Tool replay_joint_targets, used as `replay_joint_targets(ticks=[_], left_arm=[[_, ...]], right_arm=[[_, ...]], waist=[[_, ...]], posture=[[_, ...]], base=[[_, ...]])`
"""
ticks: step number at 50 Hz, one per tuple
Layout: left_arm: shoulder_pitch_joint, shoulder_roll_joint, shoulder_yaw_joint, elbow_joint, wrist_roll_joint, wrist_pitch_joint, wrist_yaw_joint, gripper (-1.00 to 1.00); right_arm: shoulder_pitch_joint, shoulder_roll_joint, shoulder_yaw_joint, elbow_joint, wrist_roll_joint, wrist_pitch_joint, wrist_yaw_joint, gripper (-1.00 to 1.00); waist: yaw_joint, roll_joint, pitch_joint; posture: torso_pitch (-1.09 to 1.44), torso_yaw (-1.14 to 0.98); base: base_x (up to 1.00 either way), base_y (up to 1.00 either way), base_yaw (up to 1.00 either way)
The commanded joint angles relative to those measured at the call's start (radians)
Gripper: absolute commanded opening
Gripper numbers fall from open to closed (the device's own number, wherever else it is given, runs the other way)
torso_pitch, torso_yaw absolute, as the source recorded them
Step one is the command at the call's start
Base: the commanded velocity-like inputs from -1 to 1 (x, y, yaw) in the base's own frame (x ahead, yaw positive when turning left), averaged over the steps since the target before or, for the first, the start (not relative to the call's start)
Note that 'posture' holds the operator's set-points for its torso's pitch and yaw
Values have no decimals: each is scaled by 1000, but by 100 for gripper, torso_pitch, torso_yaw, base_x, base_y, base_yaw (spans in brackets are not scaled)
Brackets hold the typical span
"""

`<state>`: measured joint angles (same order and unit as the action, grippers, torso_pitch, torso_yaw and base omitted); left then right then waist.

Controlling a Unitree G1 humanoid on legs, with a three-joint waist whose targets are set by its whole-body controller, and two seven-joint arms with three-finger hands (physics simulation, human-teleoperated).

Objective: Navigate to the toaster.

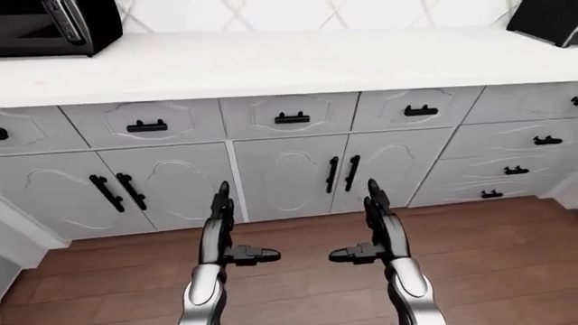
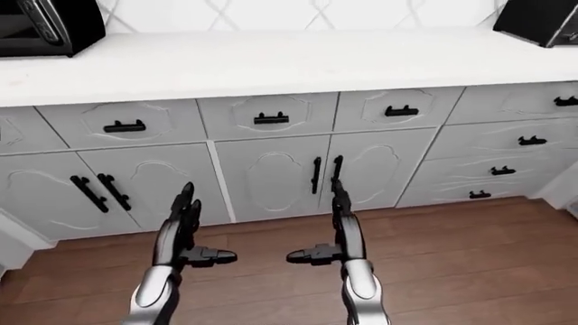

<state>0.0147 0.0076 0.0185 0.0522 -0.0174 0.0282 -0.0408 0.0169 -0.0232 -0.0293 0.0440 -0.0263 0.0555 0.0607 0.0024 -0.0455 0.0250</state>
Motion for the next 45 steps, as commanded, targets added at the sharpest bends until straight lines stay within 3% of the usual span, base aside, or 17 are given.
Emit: replay_joint_targets(ticks=[1,8,11,13,14,17,20,22,23,24,25,26,35,38,40,42,45], left_arm=[[-17,11,20,-47,-1,-30,3,100],[-17,11,20,-47,-1,-30,3,100],[-17,11,20,-47,-1,-30,3,100],[-17,11,20,-47,-1,-30,3,100],[-17,11,20,-47,-1,-30,3,100],[-17,11,20,-47,-1,-30,3,100],[-17,11,20,-47,-1,-30,3,100],[-17,11,20,-47,-1,-30,3,100],[-17,11,20,-47,-1,-30,3,100],[-17,11,20,-47,-1,-30,3,100],[-17,11,20,-47,-1,-30,3,100],[-17,11,20,-47,-1,-30,3,100],[-17,11,20,-47,-1,-30,3,100],[-17,11,20,-47,-1,-30,3,100],[-17,11,20,-47,-1,-30,3,100],[-17,11,20,-47,-1,-30,3,100],[-17,11,20,-47,-1,-30,3,100]], right_arm=[[-17,6,16,-51,2,-23,3,100],[-20,6,15,-42,1,-29,3,100],[-16,8,16,-50,1,-25,3,100],[-19,8,15,-45,1,-28,2,100],[-14,8,16,-55,0,-24,0,100],[-15,9,15,-54,2,-23,0,100],[-16,9,13,-53,4,-28,-4,100],[-16,8,12,-53,4,-27,-5,100],[-16,8,12,-52,5,-28,-5,100],[-16,8,12,-56,5,-23,-5,100],[-20,7,10,-45,6,-30,-5,100],[-24,7,9,-34,6,-36,-4,100],[-19,7,15,-45,0,-33,-2,100],[-13,8,18,-57,-2,-26,-2,100],[-22,7,15,-29,-1,-44,0,100],[-19,7,17,-39,-1,-36,0,100],[-18,7,16,-43,-1,-35,1,100]], waist=[[2,3,-9],[12,73,5],[13,129,-3],[23,102,-3],[16,112,-1],[16,105,-16],[18,73,-8],[19,38,-8],[18,9,-14],[13,-38,-28],[8,-15,-27],[4,-8,-16],[10,75,6],[12,132,-3],[22,104,-2],[17,112,-6],[17,95,-14]], posture=[[0,0],[0,0],[0,0],[0,0],[0,0],[0,0],[0,0],[0,0],[0,0],[0,0],[0,0],[0,0],[0,0],[0,0],[0,0],[0,0],[0,0]], base=[[0,-31,0],[0,-31,0],[0,-32,0],[0,-32,0],[0,-32,0],[0,-32,0],[0,-31,0],[0,-31,0],[0,-31,0],[0,-32,0],[0,-32,0],[0,-31,0],[0,-32,0],[0,-32,0],[0,-32,0],[0,-33,0],[0,-32,0]])
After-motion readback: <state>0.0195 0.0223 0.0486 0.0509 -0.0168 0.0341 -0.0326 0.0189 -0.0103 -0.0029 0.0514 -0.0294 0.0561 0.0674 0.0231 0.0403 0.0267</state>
